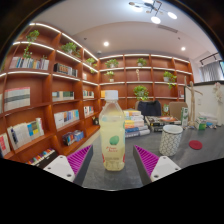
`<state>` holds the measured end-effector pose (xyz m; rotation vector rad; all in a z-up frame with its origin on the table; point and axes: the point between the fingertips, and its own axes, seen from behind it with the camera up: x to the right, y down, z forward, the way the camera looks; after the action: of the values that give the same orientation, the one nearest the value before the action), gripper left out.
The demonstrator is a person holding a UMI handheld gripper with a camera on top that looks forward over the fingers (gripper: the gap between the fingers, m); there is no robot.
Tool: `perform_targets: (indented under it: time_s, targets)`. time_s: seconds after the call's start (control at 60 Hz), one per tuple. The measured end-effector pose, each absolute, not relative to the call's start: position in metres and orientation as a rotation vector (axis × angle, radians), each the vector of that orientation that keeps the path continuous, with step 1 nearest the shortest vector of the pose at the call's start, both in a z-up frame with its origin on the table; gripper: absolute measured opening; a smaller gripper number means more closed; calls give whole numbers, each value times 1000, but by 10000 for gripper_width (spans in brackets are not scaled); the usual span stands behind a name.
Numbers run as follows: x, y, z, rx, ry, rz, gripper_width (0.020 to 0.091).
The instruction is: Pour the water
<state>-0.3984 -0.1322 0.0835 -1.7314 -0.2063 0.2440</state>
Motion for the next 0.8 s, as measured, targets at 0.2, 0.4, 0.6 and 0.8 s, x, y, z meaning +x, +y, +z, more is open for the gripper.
perform_targets:
  time_s: [0.2, 0.4, 0.6, 0.8]
  targets:
    - [-407, -91, 103, -1678, -162, 186, 822]
    - [-410, -71, 102, -1671, -165, 167, 489]
    - [-409, -73, 102, -1678, -180, 145, 396]
    - [-405, -70, 102, -1669, -144, 157, 369]
